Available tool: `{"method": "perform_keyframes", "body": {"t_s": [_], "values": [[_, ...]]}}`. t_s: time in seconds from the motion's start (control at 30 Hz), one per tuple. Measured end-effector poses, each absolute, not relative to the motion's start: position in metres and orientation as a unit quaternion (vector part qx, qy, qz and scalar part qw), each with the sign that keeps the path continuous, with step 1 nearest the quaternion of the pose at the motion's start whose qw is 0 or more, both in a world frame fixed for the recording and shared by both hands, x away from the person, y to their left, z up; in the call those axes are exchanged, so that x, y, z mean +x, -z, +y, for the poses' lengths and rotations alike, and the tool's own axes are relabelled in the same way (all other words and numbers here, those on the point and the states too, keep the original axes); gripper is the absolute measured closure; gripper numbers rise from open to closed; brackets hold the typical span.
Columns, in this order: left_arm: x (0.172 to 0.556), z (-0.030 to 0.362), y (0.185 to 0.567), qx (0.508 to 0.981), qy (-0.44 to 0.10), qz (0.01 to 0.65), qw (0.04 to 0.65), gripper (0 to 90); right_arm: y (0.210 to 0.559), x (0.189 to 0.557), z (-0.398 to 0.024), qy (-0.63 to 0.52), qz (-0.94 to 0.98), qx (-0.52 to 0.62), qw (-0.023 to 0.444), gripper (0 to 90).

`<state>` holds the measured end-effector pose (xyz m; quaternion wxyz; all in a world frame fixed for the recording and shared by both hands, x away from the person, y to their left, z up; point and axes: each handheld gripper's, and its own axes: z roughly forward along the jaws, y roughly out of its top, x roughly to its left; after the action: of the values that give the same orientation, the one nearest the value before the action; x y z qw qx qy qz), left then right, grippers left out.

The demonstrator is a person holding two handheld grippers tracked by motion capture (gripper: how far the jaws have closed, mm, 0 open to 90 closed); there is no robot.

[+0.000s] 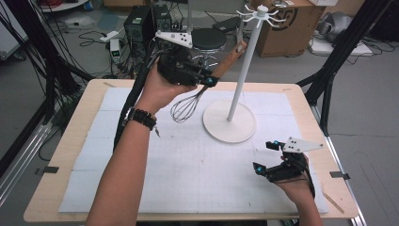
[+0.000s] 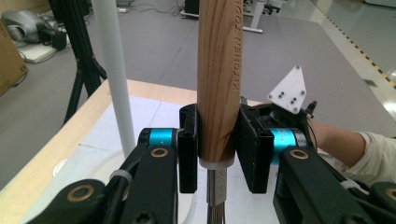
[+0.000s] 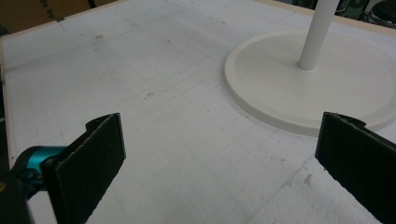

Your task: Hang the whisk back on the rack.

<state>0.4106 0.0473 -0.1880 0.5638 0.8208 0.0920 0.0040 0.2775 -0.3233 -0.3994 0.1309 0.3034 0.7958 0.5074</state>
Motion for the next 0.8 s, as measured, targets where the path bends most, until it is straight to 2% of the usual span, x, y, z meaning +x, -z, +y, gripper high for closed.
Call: {"method": "perform_keyframes", "body": {"t_s": [0.4, 0.8], "values": [[0.437, 0.044, 0.167, 0.805, -0.01, 0.102, 0.584, 71.4, 0.4, 0.278, -0.323, -0.505, 0.798, 0.304, 0.128, 0.5], [0.456, 0.038, 0.158, 0.808, -0.018, 0.119, 0.577, 71.4, 0.4, 0.28, -0.323, -0.504, 0.798, 0.304, 0.127, 0.5]]}}
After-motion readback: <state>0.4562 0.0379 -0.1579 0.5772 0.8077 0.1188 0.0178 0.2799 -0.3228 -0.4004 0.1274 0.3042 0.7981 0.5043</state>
